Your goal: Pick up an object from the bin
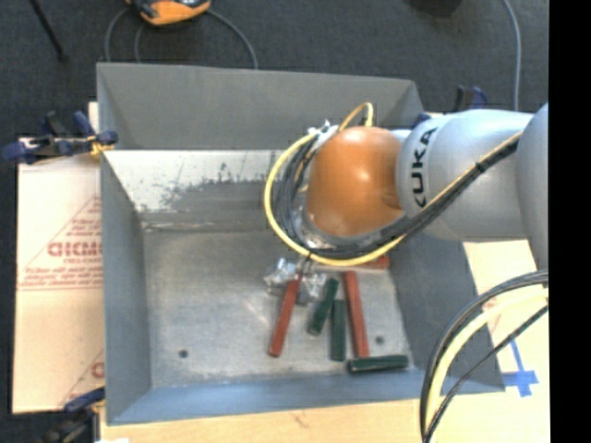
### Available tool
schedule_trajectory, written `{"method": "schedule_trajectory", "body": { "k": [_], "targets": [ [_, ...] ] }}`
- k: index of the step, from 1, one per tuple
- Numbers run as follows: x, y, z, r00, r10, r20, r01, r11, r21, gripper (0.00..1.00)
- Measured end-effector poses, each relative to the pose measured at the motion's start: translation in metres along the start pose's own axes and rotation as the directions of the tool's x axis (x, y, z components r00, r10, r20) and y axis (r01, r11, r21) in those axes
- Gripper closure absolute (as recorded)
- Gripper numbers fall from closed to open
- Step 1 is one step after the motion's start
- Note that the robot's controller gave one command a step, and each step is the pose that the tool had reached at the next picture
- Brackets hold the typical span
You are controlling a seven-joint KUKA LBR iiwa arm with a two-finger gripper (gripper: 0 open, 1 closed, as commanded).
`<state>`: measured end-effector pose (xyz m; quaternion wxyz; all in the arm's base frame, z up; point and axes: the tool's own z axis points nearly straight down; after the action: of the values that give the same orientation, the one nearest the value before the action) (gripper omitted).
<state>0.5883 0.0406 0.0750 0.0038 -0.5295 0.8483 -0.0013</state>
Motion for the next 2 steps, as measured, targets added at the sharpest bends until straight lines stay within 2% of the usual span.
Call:
{"method": "schedule_trajectory", "body": {
  "k": [1, 2],
  "targets": [
    [0.000, 0.000, -0.007, 1.000, 0.002, -0.002, -0.002, 1.000, -0.003, 1.00],
    [0.000, 0.000, -0.031, 1.000, 0.006, -0.003, -0.006, 1.000, -0.004, 1.00]
  ]
}}
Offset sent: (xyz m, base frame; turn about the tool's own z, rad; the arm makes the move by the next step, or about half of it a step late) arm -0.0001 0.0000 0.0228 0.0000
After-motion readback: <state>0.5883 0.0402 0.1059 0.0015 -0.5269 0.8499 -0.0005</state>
